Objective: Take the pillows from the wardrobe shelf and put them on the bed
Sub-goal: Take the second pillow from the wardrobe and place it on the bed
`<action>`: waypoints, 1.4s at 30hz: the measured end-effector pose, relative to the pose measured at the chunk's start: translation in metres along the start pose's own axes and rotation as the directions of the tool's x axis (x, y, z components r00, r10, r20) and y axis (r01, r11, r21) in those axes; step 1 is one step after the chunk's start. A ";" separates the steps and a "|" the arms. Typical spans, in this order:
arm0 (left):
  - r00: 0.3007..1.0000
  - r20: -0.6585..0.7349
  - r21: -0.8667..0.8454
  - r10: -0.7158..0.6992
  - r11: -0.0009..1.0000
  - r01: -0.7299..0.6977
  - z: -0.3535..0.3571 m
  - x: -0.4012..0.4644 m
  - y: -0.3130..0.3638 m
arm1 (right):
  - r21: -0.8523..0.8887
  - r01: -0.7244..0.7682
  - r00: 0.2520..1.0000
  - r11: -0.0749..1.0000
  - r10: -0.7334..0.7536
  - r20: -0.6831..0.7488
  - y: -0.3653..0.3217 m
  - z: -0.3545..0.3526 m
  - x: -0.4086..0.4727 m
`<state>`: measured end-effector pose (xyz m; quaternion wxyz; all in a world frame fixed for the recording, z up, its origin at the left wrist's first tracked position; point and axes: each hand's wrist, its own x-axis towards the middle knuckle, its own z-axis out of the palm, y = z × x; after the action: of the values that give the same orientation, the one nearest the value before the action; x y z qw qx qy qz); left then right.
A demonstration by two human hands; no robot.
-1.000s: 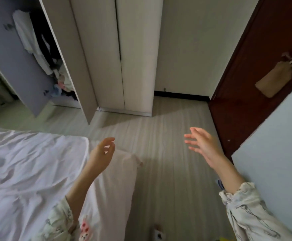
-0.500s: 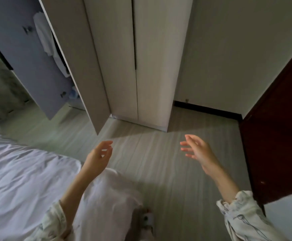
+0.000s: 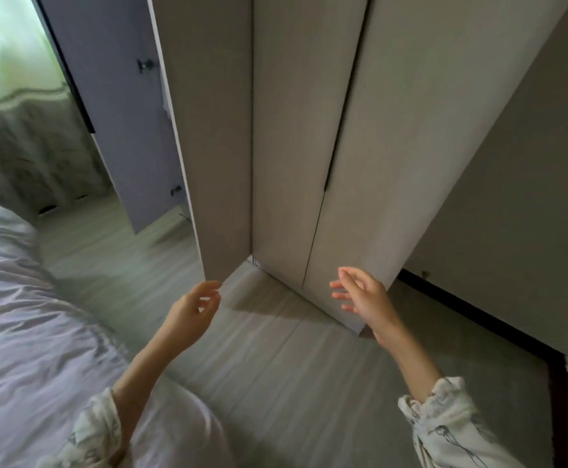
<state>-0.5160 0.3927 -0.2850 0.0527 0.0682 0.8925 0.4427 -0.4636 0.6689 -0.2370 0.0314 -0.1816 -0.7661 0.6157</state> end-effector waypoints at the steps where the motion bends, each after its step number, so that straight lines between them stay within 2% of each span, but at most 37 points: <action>1: 1.000 -0.025 0.009 -0.007 1.000 0.007 -0.004 0.012 0.001 | -0.004 0.003 1.000 1.000 -0.003 0.028 -0.005 0.006 0.020; 6: 0.991 -0.118 0.057 -0.070 0.995 0.077 -0.025 0.063 -0.001 | -0.012 0.029 0.977 0.999 -0.026 0.210 -0.027 0.060 0.110; 12: 0.942 -0.289 0.010 -0.169 0.984 0.179 -0.052 0.138 -0.012 | -0.016 0.082 0.908 0.997 -0.068 0.413 -0.056 0.136 0.208; 17: 0.867 -0.410 -0.071 -0.283 0.958 0.279 -0.084 0.182 -0.021 | -0.089 0.147 0.824 0.985 -0.072 0.562 -0.099 0.188 0.285; 22: 0.753 -0.536 -0.148 -0.382 0.921 0.362 -0.130 0.208 -0.037 | -0.078 0.233 0.708 0.969 -0.114 0.697 -0.141 0.265 0.338; 28: 0.662 -0.601 -0.221 -0.447 0.889 0.400 -0.177 0.241 -0.070 | -0.084 0.261 0.577 0.962 -0.086 0.812 -0.159 0.365 0.372; 33: 0.661 -0.562 -0.267 -0.497 0.866 0.424 -0.223 0.294 -0.120 | -0.098 0.265 0.563 0.959 -0.071 0.824 -0.172 0.445 0.411; 38: 0.715 -0.511 -0.261 -0.477 0.879 0.400 -0.296 0.363 -0.177 | -0.098 0.252 0.652 0.963 -0.095 0.752 -0.207 0.531 0.457; 42: 0.746 -0.514 -0.221 -0.423 0.906 0.361 -0.370 0.418 -0.216 | -0.123 0.243 0.693 0.962 -0.083 0.716 -0.233 0.587 0.488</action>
<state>-1.0010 0.0440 -0.2479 -0.1110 -0.2541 0.8384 0.4693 -1.1339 0.2357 -0.2405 -0.2276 0.1338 -0.7930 0.5491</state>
